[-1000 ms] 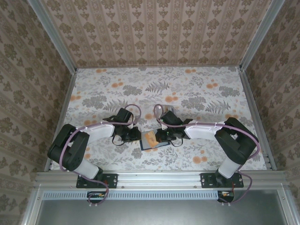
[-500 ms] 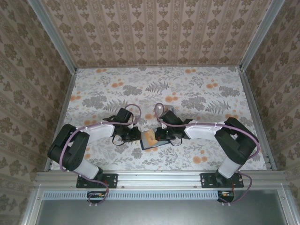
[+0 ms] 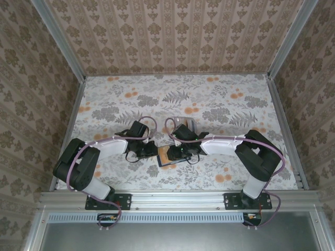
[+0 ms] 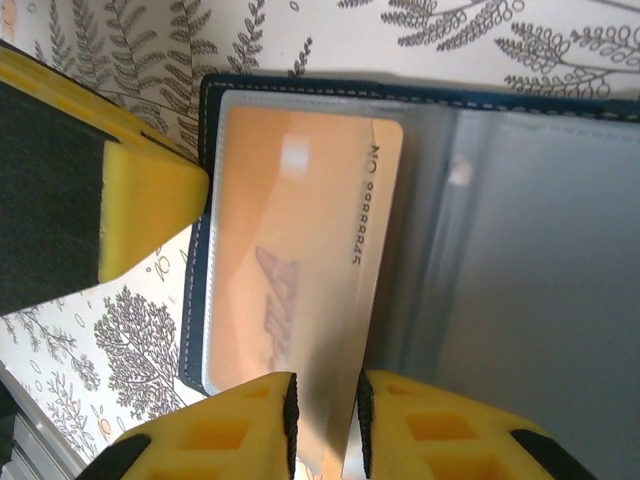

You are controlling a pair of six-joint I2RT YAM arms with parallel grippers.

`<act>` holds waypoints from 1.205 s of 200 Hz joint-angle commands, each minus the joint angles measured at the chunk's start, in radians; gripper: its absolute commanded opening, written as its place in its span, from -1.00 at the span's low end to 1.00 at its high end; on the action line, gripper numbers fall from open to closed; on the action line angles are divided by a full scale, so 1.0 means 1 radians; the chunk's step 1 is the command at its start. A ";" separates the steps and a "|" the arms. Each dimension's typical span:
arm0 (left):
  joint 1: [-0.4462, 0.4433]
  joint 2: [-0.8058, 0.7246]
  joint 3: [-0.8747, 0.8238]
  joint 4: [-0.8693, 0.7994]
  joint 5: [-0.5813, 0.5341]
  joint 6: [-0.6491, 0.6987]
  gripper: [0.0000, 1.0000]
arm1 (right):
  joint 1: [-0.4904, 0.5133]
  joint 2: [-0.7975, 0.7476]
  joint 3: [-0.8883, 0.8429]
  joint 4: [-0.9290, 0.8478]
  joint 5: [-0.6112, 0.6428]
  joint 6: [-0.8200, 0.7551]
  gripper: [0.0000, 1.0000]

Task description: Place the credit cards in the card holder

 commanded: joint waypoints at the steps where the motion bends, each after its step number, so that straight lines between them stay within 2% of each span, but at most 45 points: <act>1: -0.008 0.028 -0.017 -0.047 -0.050 -0.005 -0.77 | 0.009 -0.008 0.024 -0.059 0.038 -0.035 -0.47; 51: -0.003 0.013 -0.029 -0.041 -0.048 -0.005 -0.76 | 0.013 -0.009 0.012 -0.006 -0.024 -0.065 -0.47; 78: 0.004 -0.012 -0.050 -0.029 -0.053 -0.016 -0.74 | 0.021 -0.025 0.005 -0.035 0.046 -0.089 -0.46; 122: 0.080 -0.100 -0.110 0.045 0.012 -0.115 -0.77 | 0.063 -0.149 -0.037 -0.055 0.209 -0.141 -0.09; 146: 0.106 -0.149 -0.110 0.007 0.006 -0.099 -0.78 | 0.086 -0.095 0.036 -0.121 0.237 -0.154 -0.01; 150: 0.136 -0.156 -0.111 0.005 0.007 -0.098 -0.77 | 0.096 -0.085 0.049 -0.130 0.248 -0.158 0.01; 168: 0.162 -0.171 -0.111 -0.001 0.025 -0.083 -0.77 | 0.142 -0.030 0.118 -0.190 0.333 -0.173 0.22; 179: 0.178 -0.176 -0.104 -0.019 0.027 -0.074 -0.77 | 0.161 0.016 0.178 -0.257 0.393 -0.161 0.28; 219: 0.207 -0.189 -0.113 -0.011 0.026 -0.070 -0.78 | 0.223 0.125 0.306 -0.379 0.489 -0.145 0.34; 241: 0.208 -0.175 -0.120 0.005 0.029 -0.080 -0.78 | 0.227 0.154 0.336 -0.427 0.495 -0.129 0.35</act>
